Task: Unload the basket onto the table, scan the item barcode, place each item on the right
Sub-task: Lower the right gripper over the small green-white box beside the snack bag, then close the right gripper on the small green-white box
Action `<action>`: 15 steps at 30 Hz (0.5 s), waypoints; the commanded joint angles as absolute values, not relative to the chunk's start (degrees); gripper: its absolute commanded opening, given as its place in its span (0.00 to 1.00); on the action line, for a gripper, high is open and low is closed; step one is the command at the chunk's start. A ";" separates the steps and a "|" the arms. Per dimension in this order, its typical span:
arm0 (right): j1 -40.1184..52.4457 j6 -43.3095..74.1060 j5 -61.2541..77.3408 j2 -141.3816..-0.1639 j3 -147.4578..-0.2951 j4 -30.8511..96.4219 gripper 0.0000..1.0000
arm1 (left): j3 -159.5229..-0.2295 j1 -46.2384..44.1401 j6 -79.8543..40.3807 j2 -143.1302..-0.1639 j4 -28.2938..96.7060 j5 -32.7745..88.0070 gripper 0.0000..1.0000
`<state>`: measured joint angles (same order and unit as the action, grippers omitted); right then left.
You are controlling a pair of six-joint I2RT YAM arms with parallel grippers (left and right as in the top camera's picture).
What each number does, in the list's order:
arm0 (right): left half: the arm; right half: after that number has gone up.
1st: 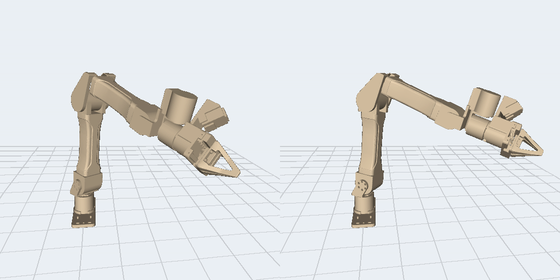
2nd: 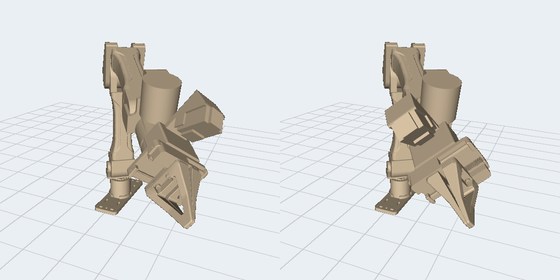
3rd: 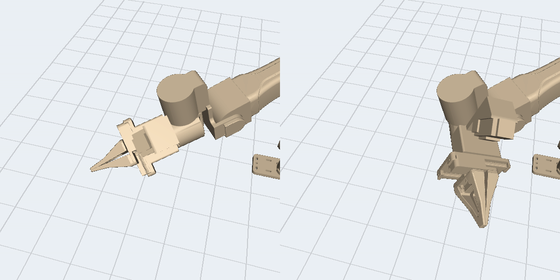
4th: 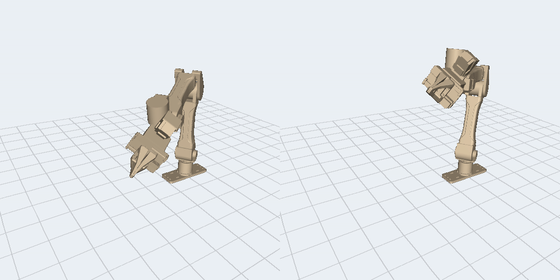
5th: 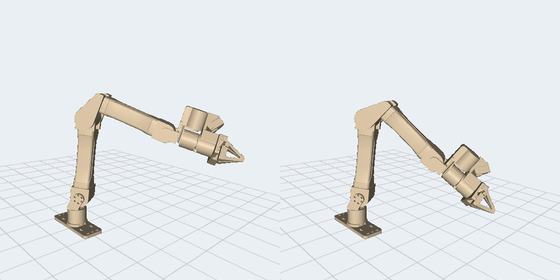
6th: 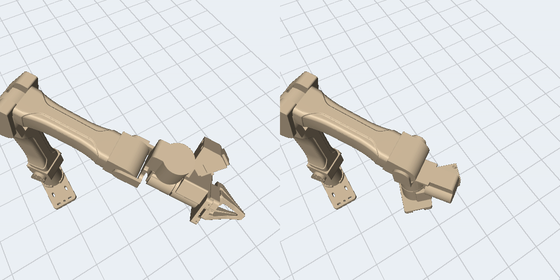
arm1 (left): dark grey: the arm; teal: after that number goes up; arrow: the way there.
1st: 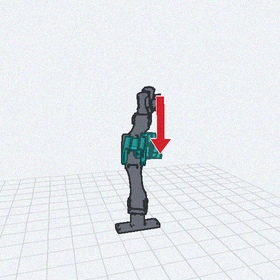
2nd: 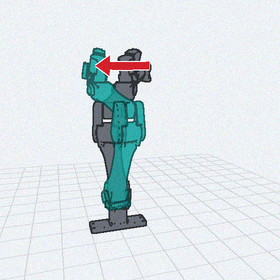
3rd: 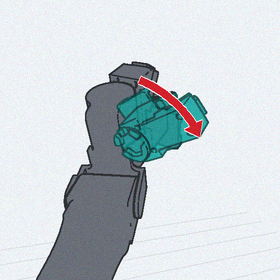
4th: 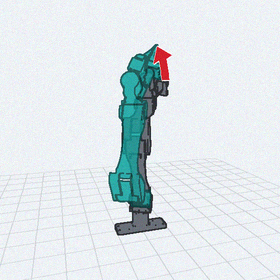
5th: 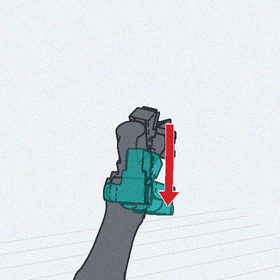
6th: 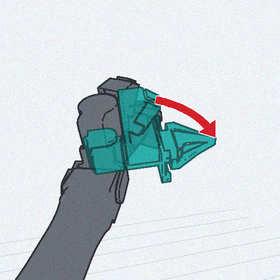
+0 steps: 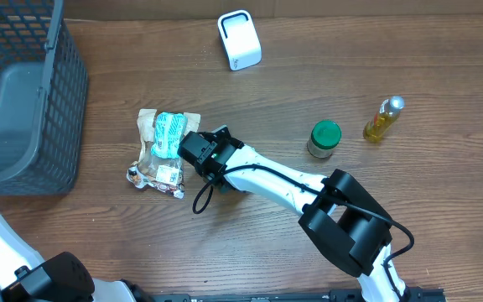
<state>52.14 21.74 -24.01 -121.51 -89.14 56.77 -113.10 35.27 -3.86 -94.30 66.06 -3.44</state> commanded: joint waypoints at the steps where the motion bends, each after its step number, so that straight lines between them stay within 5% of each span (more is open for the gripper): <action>1: 51.72 22.72 -24.62 -122.39 -90.04 57.82 0.35 | -114.10 35.22 -2.76 -94.61 66.04 -3.11 1.00; 15: 51.68 22.48 -32.10 -122.39 -90.04 60.97 0.40 | -114.10 35.22 -2.76 -94.61 66.02 -3.14 1.00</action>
